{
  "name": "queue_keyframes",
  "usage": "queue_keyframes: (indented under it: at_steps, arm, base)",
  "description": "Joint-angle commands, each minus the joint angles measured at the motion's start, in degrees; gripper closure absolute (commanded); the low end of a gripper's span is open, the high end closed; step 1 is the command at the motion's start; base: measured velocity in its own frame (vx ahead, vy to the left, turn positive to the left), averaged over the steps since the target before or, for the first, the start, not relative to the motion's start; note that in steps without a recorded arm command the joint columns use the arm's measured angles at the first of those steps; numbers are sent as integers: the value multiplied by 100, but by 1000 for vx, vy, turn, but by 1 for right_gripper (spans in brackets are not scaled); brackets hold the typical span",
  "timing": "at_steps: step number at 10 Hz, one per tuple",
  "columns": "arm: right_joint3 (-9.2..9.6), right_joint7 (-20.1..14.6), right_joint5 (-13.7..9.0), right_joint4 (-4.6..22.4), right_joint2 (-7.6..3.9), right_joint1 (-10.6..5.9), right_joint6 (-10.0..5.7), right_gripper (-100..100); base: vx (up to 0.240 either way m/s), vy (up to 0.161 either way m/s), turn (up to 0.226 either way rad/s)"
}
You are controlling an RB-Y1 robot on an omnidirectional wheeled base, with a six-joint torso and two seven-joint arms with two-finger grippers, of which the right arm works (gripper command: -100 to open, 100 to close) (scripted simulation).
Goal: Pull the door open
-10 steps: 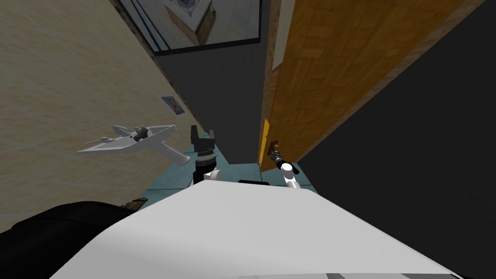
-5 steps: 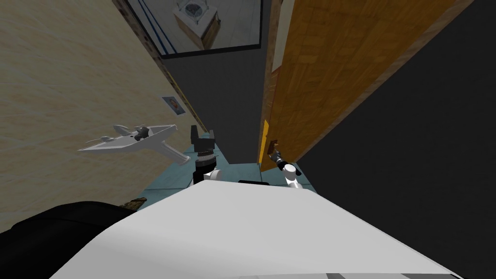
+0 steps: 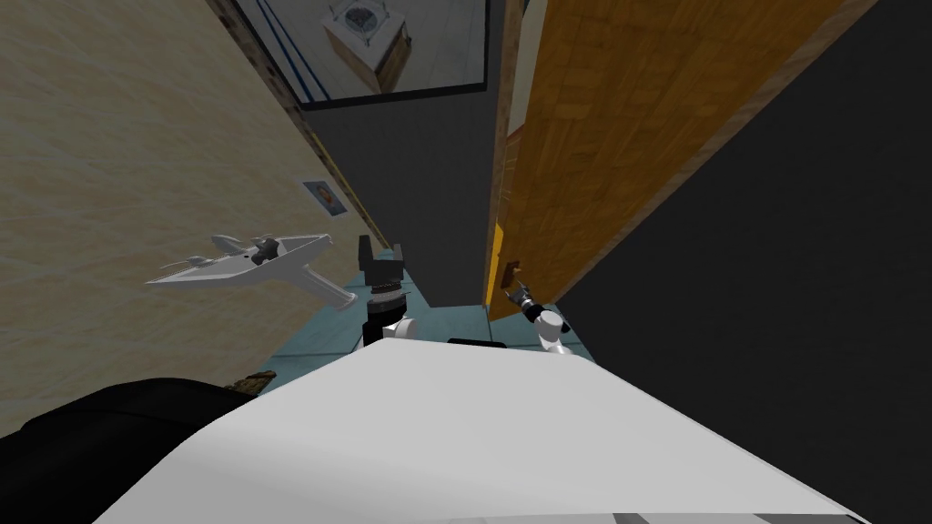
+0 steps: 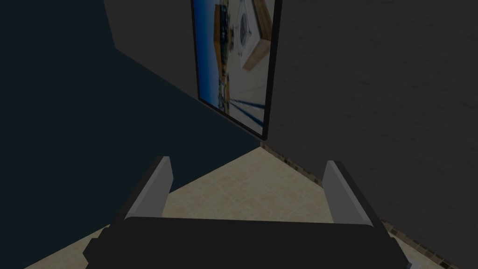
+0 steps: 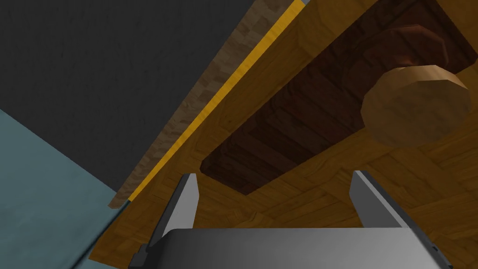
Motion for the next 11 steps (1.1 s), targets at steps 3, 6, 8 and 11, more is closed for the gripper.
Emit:
queue_keyframes:
  at_steps: [3,6,8,11]
  arm:
    - [-12,-140,-614,-51,-109,100,248,-100]
    - [-17,-205,-958,-73,-158,147,363,-100]
    - [-22,-271,-1250,-95,-207,193,479,-100]
    - [-33,-400,-1760,-139,-302,284,708,-100]
  base:
    - [-23,-8,-11]
    - [-19,-12,-10]
    - [-17,-13,-11]
    - [-19,-16,-12]
